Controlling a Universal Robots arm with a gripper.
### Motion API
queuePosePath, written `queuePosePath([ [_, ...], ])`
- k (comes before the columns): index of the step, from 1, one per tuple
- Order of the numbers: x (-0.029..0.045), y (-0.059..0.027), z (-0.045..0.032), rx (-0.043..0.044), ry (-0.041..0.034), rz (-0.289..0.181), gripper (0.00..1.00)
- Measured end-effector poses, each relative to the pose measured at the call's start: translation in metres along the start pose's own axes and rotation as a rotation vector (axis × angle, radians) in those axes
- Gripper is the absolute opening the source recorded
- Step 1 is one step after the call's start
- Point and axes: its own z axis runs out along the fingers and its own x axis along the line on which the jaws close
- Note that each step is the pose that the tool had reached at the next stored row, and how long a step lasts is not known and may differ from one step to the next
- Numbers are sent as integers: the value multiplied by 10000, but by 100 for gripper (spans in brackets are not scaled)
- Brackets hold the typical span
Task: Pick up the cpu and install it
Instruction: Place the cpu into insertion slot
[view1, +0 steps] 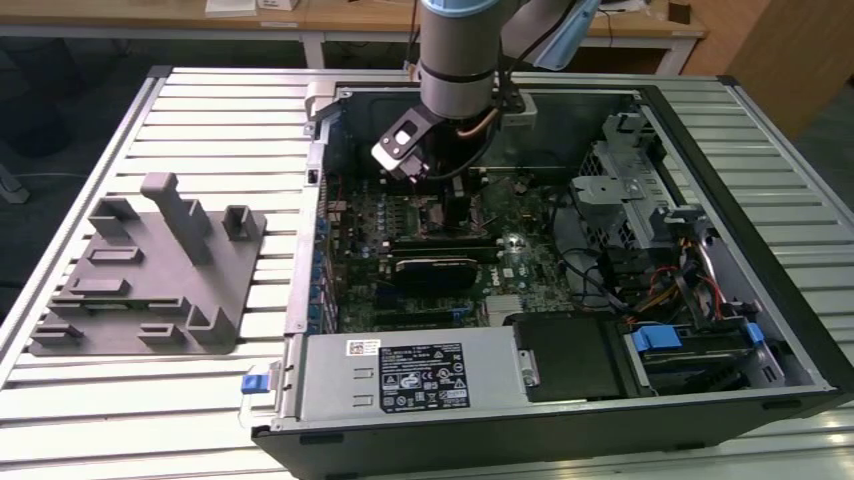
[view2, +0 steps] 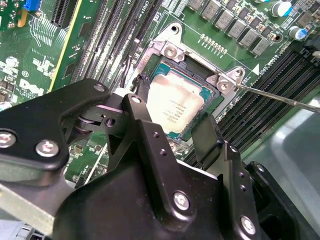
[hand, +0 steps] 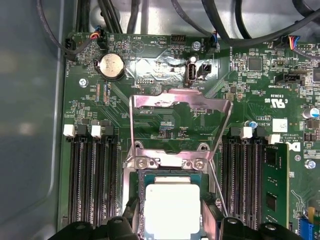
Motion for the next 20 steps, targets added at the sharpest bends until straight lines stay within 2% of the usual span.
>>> queuePosePath([
  [4,-1,1,-37,0,0,0,62],
  [13,-1,2,-38,0,0,2,60],
  [15,-1,2,-38,0,0,2,48],
  [16,-1,2,-38,0,0,2,48],
  [18,-1,2,-38,0,0,3,36],
  [19,-1,2,-38,0,0,3,36],
  [20,-1,2,-38,0,0,3,30],
])
